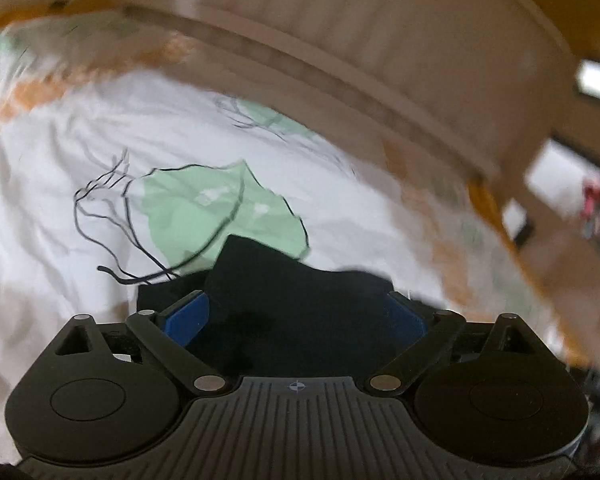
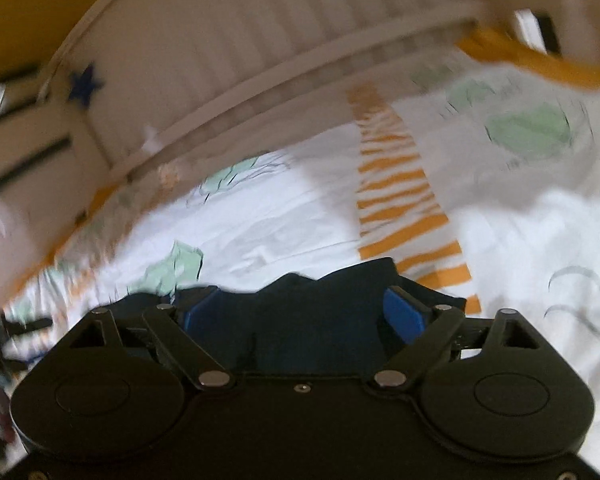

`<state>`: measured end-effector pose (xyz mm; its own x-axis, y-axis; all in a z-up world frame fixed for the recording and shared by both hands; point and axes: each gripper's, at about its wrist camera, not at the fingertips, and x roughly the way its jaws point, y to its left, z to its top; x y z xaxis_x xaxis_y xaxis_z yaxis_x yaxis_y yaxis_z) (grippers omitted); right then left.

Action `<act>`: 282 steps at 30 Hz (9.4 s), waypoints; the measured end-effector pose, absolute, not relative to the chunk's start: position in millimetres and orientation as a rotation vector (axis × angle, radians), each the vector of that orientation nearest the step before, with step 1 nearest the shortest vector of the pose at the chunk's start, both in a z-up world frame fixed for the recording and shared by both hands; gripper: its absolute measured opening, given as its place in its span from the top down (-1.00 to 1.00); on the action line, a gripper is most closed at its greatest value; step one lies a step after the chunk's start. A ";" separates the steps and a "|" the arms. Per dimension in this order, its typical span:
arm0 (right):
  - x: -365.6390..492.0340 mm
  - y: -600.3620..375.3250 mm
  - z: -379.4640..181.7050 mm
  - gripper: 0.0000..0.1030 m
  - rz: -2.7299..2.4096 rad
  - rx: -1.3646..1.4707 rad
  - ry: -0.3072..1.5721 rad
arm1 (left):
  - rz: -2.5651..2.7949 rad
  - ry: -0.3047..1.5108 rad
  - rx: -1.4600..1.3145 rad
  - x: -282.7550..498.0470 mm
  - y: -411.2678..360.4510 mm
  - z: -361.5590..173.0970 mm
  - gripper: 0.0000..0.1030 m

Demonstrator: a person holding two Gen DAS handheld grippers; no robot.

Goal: Fold large clothes

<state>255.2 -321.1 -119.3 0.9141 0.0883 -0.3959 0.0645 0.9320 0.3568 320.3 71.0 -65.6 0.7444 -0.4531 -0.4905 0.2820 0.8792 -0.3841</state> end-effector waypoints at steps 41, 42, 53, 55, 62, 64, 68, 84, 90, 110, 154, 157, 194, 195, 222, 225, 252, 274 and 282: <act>237.1 -373.7 -165.2 -0.99 0.044 0.540 0.620 | -0.433 0.883 -0.399 295.3 123.8 -140.0 -0.99; 239.1 -374.6 -168.8 -0.99 0.055 0.553 0.636 | -0.435 0.881 -0.391 299.5 121.0 -140.5 -0.99; 258.9 -375.6 -184.9 -1.00 0.199 0.603 0.633 | -0.508 0.870 -0.459 337.8 108.6 -146.8 -0.99; 265.8 -375.7 -186.0 -1.00 0.213 0.605 0.630 | -0.512 0.870 -0.444 338.9 106.6 -146.4 -0.99; 267.7 -376.6 -187.1 -1.00 0.229 0.625 0.620 | -0.516 0.871 -0.470 331.4 113.5 -146.0 -0.83; 267.5 -374.6 -186.0 -0.87 0.215 0.608 0.631 | -0.486 0.869 -0.471 328.9 114.0 -141.8 -0.22; 270.5 -369.0 -182.7 0.13 0.181 0.585 0.664 | -0.480 0.853 -0.472 322.9 119.3 -134.4 0.47; 203.6 -358.6 -133.8 0.51 0.179 0.702 0.624 | -0.623 0.816 -0.693 245.1 145.7 -92.1 0.65; 147.7 -355.1 -126.0 0.52 0.197 0.710 0.700 | -0.650 0.893 -0.704 204.8 168.8 -99.3 0.65; 146.4 -341.2 -176.1 -0.77 0.094 0.583 0.814 | -0.454 0.909 -0.465 220.4 142.0 -146.0 -0.29; 152.8 -336.6 -183.8 -1.00 0.139 0.559 0.722 | -0.366 0.758 0.041 176.4 -8.8 -94.1 -0.53; 152.7 -335.8 -184.0 -1.00 0.138 0.558 0.721 | -0.334 0.770 0.096 175.7 -18.9 -103.5 -0.57; 153.0 -326.3 -184.8 -1.00 0.134 0.466 0.718 | -0.252 0.695 0.094 139.7 -20.8 -120.1 -0.76; 153.1 -326.6 -185.0 -1.00 0.135 0.466 0.718 | -0.248 0.685 0.090 133.8 -19.9 -120.1 -0.75; 121.4 -336.2 -181.4 -1.00 0.206 0.720 0.918 | -0.233 0.651 0.102 121.3 -22.9 -139.9 -0.81; 126.0 -327.7 -179.0 -1.00 0.189 0.667 0.949 | -0.234 0.653 0.100 121.0 -22.2 -140.3 -0.81; 114.4 -288.2 -111.4 0.33 0.203 0.549 0.772 | -0.406 0.632 0.051 104.9 -22.4 -137.0 -0.21; 194.0 -97.2 -99.5 0.37 0.532 0.362 0.853 | -0.208 0.582 -0.142 81.4 90.7 -106.0 -0.10; 209.7 -47.3 -139.6 0.35 0.581 0.297 0.947 | -0.053 0.547 -0.313 83.4 150.8 -97.8 -0.10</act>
